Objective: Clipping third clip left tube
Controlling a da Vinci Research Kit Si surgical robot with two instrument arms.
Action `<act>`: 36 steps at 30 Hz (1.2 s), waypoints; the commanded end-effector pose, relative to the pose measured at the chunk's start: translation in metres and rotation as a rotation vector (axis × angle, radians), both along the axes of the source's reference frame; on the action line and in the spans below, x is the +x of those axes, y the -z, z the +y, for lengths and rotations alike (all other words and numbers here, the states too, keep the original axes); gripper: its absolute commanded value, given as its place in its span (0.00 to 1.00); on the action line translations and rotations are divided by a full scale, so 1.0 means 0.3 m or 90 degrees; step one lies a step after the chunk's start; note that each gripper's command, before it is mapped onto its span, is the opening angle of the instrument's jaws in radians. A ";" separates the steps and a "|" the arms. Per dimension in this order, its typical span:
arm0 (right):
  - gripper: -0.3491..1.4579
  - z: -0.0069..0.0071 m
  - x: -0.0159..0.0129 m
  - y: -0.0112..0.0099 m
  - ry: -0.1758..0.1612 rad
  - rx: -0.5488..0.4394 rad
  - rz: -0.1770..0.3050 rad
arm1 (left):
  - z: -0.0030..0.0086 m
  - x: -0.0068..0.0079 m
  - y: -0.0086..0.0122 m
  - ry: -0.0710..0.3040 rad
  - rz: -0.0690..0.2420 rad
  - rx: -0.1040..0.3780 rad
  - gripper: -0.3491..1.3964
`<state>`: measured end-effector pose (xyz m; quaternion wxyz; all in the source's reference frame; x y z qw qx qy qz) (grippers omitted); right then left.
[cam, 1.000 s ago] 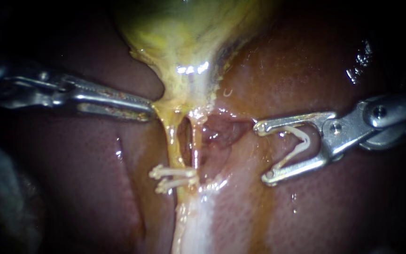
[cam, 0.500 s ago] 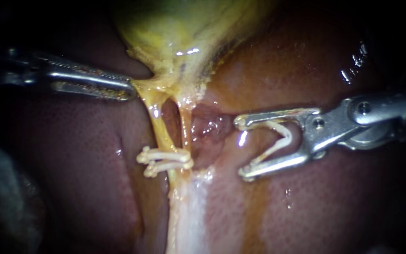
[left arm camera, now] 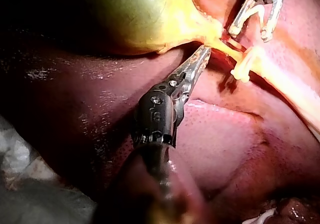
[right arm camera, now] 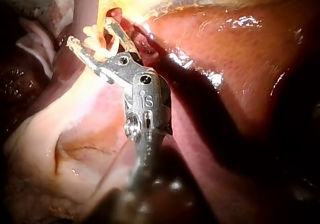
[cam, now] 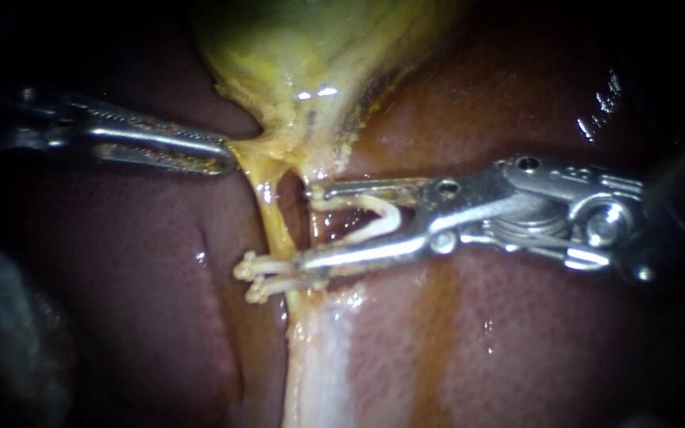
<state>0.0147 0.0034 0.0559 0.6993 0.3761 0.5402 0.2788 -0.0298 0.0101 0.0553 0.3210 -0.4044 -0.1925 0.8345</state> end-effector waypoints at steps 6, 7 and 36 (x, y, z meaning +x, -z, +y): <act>0.46 -0.0008 -0.0002 -0.0093 -0.007 0.032 -0.013 | -0.0003 -0.0002 -0.0003 0.000 0.000 0.000 0.00; 0.46 -0.0013 -0.0003 -0.0107 -0.010 0.037 -0.015 | -0.0003 -0.0002 -0.0003 -0.001 -0.001 0.001 0.00; 0.46 -0.0041 0.0215 -0.0172 -0.018 0.078 0.049 | -0.0003 -0.0013 -0.0011 -0.002 -0.001 0.001 0.00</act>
